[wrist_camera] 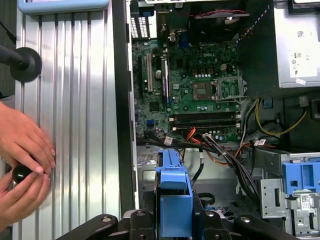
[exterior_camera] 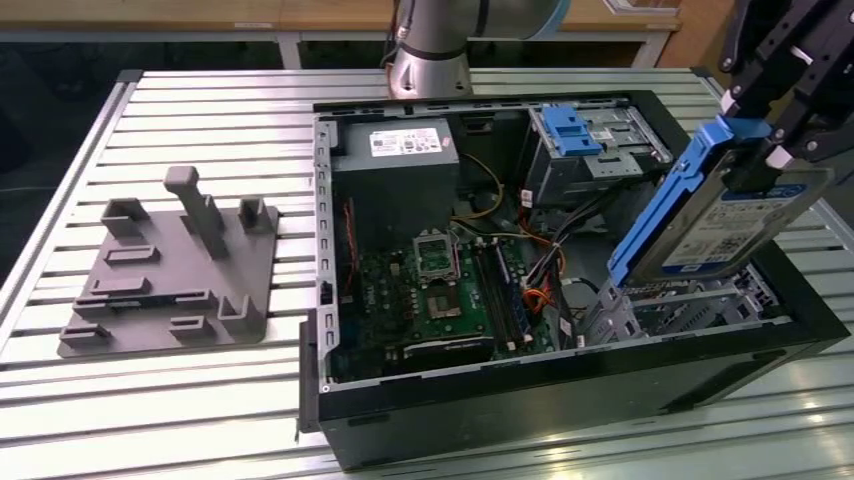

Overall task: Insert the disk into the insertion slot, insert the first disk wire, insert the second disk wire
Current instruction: 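Insert the disk into the insertion slot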

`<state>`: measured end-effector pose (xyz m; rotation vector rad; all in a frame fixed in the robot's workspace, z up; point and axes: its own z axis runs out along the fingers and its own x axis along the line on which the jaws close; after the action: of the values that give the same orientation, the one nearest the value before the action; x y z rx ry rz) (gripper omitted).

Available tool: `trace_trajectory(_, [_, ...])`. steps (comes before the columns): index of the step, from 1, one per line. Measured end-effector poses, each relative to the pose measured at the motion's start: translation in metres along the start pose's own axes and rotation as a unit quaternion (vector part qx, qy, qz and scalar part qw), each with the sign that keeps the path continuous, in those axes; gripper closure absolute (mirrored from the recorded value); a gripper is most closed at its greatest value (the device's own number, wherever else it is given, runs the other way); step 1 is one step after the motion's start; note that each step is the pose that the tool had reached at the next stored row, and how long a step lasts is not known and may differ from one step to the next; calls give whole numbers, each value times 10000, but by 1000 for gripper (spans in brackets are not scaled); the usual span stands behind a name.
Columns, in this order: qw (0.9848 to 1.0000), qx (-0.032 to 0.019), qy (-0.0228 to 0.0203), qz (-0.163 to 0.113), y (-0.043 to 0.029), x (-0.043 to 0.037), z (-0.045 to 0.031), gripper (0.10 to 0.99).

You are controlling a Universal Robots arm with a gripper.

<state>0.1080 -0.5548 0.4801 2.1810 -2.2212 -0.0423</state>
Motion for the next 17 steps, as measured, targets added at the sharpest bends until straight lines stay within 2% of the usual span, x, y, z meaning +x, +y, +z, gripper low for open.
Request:
trace_trajectory(5, [10000,0,-1,-1,-21,-80,6,722])
trace_trajectory(9, [10000,0,-11,-2,-69,-106,11,722])
trace_trajectory(12, [10000,-1,-51,-13,-122,-109,13,722])
trace_trajectory(17, [9999,-3,-142,-89,-184,-111,19,722])
